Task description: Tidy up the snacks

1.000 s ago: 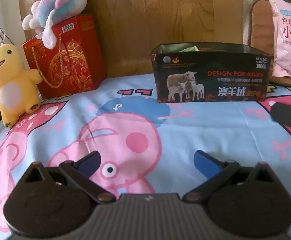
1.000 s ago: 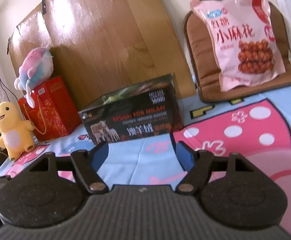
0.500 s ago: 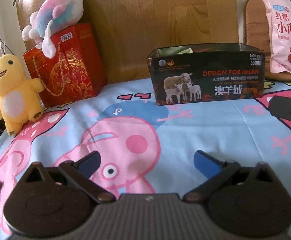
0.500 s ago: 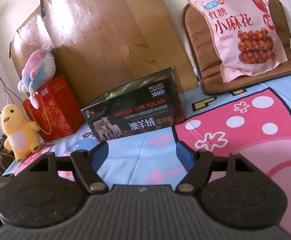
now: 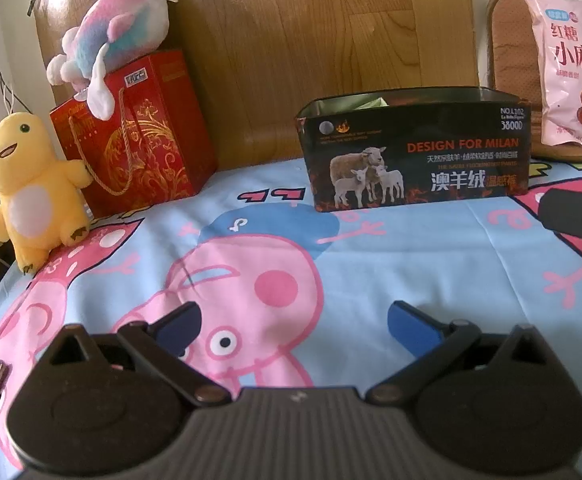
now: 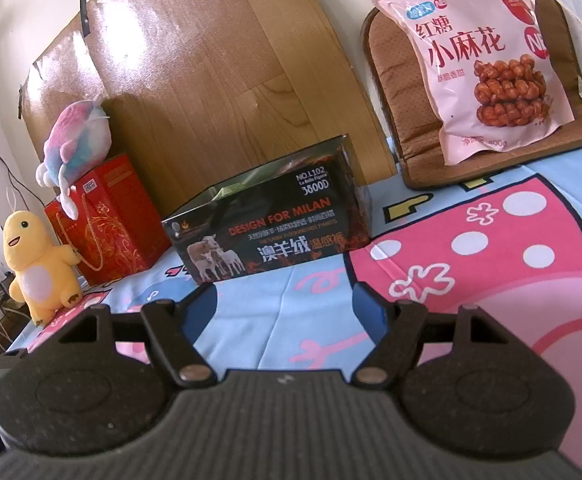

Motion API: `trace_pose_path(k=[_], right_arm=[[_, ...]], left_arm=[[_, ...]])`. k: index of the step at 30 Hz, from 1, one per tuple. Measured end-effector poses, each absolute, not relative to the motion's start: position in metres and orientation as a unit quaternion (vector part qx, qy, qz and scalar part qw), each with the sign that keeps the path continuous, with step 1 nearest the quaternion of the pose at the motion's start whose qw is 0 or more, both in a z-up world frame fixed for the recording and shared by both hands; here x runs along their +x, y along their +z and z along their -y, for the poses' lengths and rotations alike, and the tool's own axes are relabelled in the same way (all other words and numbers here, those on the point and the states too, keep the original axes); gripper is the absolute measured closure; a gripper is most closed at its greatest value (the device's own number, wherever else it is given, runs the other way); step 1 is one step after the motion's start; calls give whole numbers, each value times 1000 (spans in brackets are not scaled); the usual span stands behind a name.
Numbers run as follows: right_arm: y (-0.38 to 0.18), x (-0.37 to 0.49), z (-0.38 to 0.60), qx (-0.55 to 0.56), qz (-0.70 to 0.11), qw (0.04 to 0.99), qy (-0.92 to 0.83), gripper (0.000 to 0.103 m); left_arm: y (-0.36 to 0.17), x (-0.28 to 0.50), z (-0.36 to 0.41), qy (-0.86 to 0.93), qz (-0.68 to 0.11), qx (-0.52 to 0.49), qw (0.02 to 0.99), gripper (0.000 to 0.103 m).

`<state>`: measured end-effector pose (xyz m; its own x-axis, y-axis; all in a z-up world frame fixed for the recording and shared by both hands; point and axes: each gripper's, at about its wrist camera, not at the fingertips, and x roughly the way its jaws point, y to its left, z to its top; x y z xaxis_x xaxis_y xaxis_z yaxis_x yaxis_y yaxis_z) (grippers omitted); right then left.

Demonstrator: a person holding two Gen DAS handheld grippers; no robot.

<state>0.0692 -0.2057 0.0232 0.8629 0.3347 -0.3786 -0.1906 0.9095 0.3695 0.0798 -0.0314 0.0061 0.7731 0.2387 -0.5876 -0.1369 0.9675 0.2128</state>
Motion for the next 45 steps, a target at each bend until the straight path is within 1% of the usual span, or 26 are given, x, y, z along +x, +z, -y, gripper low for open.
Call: trace_pose_path(k=[45], right_arm=[[24, 67, 205, 162, -220, 952, 138, 26]], left_arm=[[8, 77, 30, 99, -312, 77, 942, 0]])
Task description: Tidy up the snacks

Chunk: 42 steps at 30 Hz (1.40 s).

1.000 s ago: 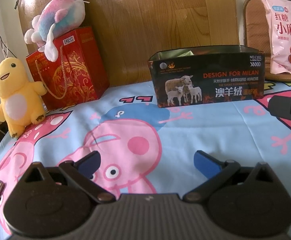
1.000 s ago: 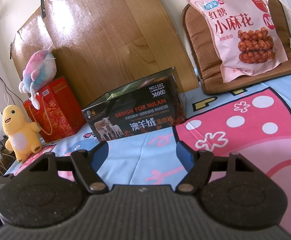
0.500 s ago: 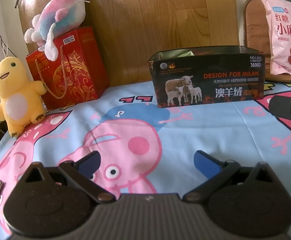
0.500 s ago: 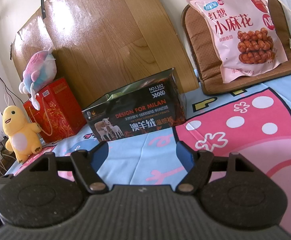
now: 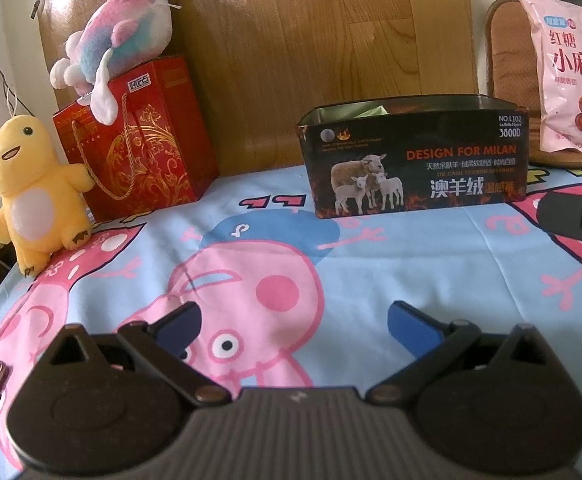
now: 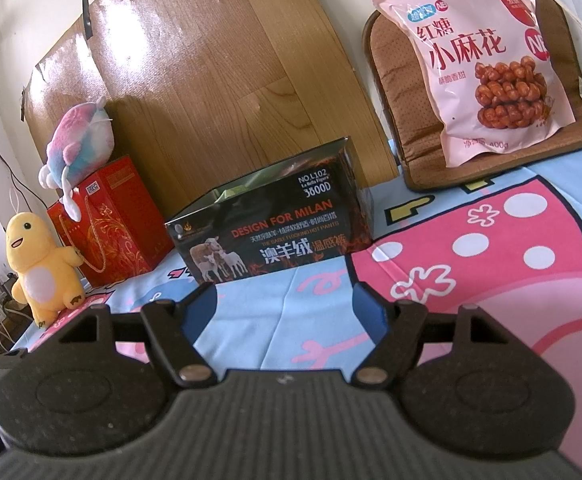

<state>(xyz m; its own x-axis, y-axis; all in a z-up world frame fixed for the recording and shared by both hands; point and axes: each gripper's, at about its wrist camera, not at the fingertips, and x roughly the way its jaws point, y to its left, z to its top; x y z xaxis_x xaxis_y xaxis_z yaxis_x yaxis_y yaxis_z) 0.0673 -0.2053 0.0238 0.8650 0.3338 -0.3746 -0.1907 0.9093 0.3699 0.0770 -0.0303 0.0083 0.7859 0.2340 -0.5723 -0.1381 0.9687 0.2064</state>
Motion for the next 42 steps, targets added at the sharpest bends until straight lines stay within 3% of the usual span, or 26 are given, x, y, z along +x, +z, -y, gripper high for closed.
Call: trace_pose_path(k=[42], right_arm=[[25, 65, 208, 170, -206, 953, 140, 26]], left_arm=[[10, 69, 29, 64, -296, 55, 951, 0]])
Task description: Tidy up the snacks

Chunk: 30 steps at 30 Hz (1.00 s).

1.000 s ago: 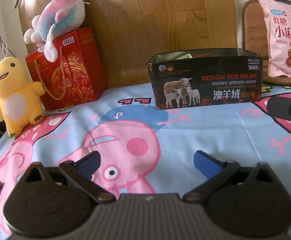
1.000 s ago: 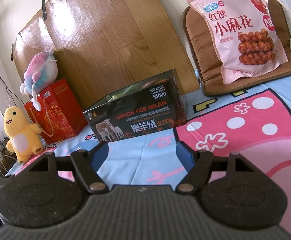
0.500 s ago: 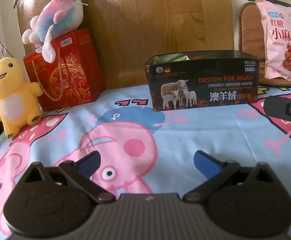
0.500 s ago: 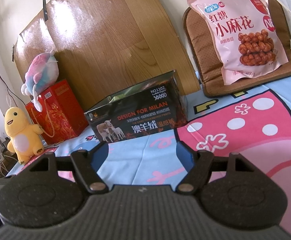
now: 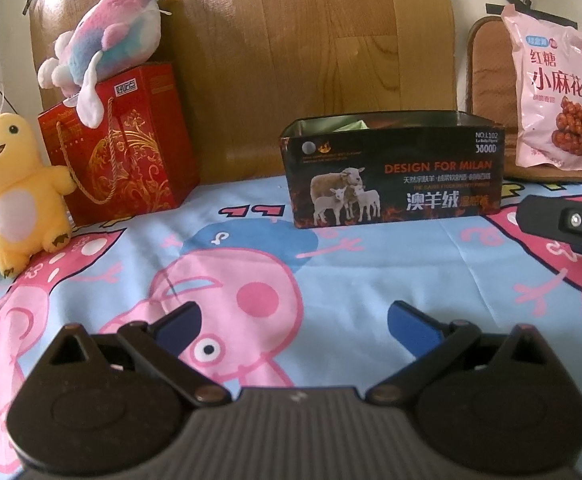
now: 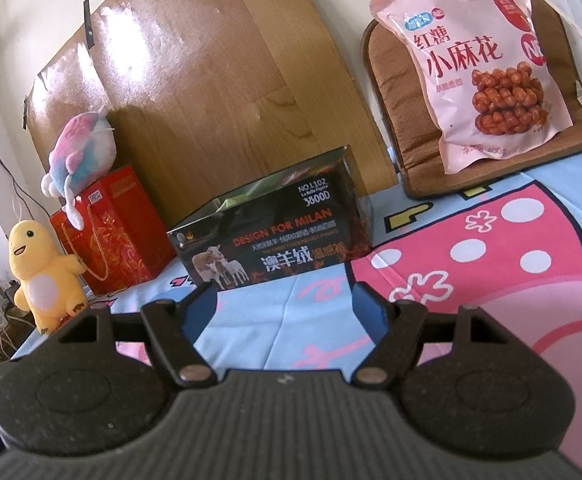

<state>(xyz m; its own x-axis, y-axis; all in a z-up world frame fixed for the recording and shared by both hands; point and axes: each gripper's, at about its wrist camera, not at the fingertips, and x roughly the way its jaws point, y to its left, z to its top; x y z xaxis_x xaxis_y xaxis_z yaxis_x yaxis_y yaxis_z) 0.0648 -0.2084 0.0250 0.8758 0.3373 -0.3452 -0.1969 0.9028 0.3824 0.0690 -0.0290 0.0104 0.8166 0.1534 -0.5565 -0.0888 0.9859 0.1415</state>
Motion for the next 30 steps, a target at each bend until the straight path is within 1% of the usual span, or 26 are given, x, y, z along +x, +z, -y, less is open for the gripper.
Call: trace_pose_path(k=[30], right_arm=[[27, 64, 210, 170, -197, 955, 139, 26]], left_arm=[[11, 68, 26, 42, -299, 29, 953, 0]])
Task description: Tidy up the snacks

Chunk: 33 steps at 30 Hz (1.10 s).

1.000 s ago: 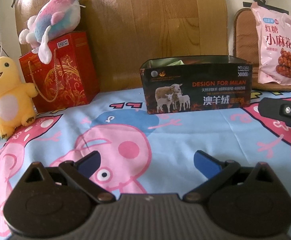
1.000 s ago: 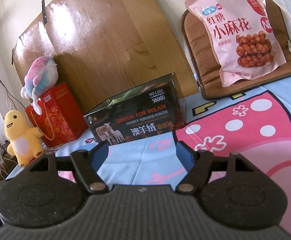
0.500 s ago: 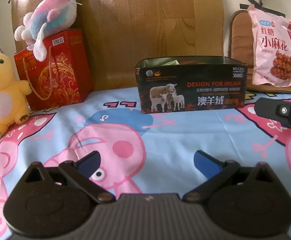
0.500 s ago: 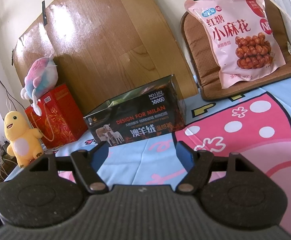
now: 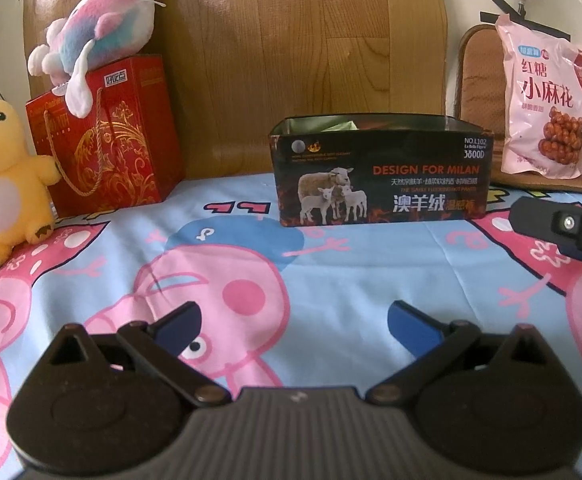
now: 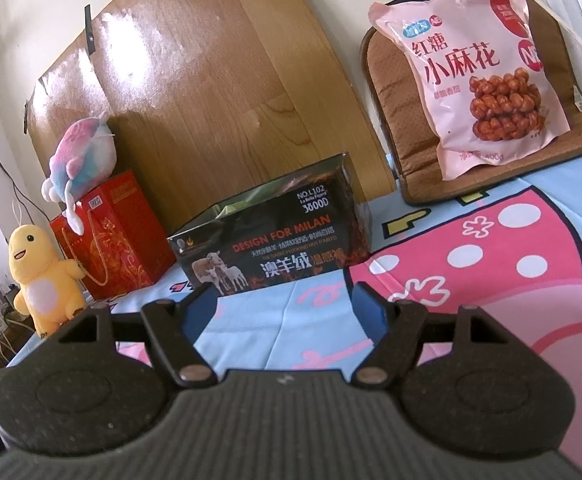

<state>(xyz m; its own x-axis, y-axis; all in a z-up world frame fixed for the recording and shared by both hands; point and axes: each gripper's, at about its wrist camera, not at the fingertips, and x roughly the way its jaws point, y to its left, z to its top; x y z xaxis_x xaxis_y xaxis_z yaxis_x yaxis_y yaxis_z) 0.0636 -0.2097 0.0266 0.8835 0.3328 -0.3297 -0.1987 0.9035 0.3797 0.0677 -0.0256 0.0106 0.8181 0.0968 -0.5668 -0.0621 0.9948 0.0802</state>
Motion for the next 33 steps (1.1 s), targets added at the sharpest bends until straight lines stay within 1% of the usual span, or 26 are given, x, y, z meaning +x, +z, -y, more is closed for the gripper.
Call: trace_pose_path(k=[33], right_arm=[[27, 61, 211, 173, -191, 957, 135, 26]], left_arm=[[11, 68, 23, 39, -304, 19, 952, 0]])
